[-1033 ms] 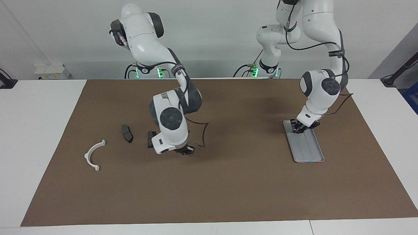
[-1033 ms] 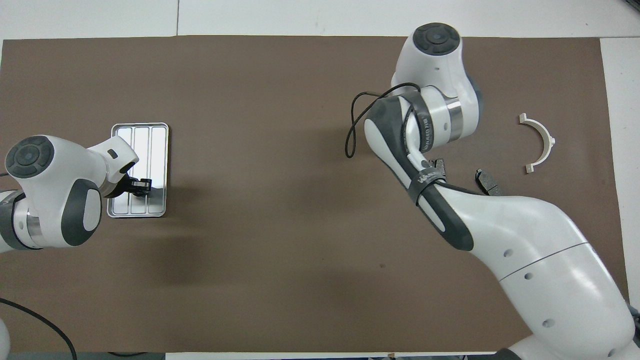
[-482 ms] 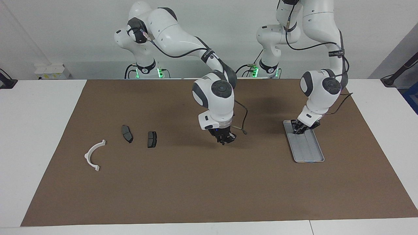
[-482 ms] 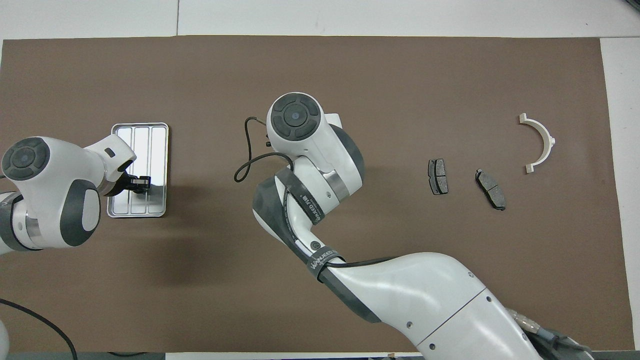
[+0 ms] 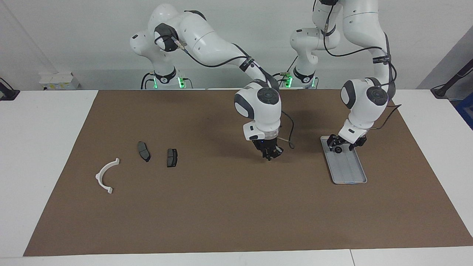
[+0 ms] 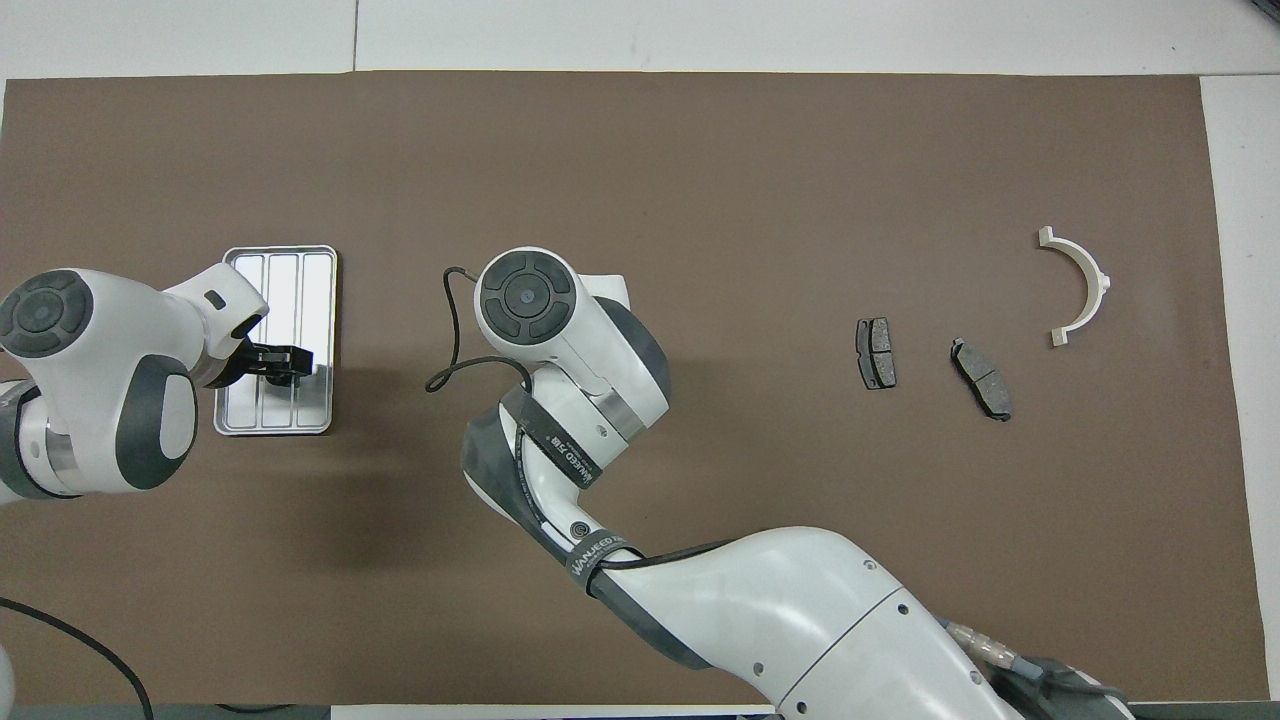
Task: Pick bearing gear from pile to tray
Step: 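Carry the second bearing to mid-table and release it with the right gripper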
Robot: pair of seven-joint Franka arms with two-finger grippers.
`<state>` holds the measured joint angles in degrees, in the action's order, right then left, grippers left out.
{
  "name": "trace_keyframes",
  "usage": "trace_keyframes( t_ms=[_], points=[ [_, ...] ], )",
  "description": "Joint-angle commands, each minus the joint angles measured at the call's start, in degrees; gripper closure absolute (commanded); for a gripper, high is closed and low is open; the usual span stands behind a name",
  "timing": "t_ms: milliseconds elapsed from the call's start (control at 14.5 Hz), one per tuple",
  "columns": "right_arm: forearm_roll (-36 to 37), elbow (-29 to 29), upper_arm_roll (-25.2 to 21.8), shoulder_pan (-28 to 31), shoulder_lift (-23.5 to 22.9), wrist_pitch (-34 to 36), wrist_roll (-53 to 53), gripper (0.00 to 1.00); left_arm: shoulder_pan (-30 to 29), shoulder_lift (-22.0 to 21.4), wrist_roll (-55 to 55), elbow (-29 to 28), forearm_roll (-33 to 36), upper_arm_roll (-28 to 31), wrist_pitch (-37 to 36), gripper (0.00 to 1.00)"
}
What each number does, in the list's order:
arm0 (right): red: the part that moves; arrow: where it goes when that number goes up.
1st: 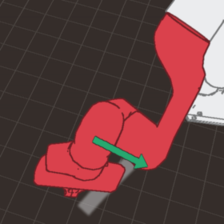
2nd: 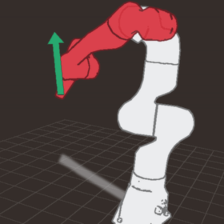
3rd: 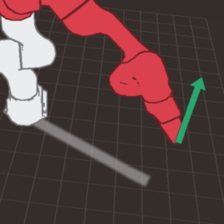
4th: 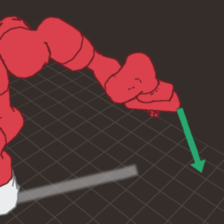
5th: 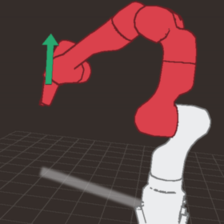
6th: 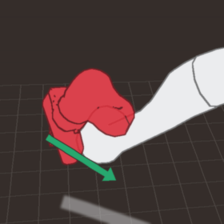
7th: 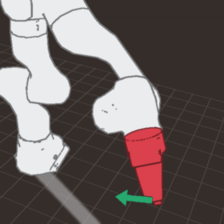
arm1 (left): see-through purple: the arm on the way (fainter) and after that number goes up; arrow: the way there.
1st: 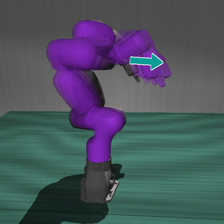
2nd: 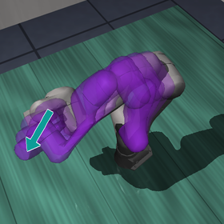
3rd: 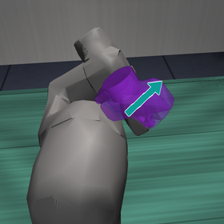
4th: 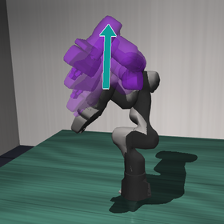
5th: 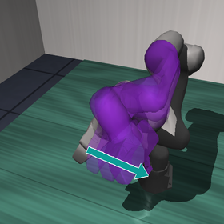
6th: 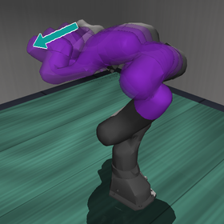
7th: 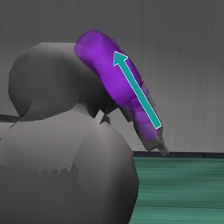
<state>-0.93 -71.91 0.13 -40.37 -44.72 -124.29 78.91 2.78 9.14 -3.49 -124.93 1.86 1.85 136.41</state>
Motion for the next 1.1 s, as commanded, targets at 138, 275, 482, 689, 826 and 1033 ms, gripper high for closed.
trace_keyframes(
  t_ms=[138,275,482,689,826,1033],
  points=[
    [1.46,0.72,-0.04,-0.06,-2.21,-2.09,1.51,1.0,2.75,0.53,0.76,3.91,-0.81,0.08,0.78,0.0],
    [1.46,0.72,-0.04,-0.06,-2.3,-2.09,1.51,1.0,3.2,0.53,1.72,3.99,-0.81,0.08,1.13,0.0],
    [1.46,0.63,-0.04,-0.06,-3.09,-2.88,1.69,0.57,3.46,0.79,7.88,4.17,-0.81,0.08,2.1,0.0],
    [1.9,0.72,-0.13,0.2,-2.74,-2.01,1.52,0.0,4.42,0.79,9.89,4.17,-0.81,0.08,1.49,0.0],
    [1.9,0.81,-0.04,1.25,-1.08,-0.52,0.73,0.0,5.13,0.97,10.34,4.95,-0.81,-0.09,1.31,0.0],
    [1.29,4.84,-0.04,4.41,2.69,9.03,-7.94,0.0,8.81,2.28,16.65,7.68,-2.04,-0.09,1.22,0.0]
  ],
)
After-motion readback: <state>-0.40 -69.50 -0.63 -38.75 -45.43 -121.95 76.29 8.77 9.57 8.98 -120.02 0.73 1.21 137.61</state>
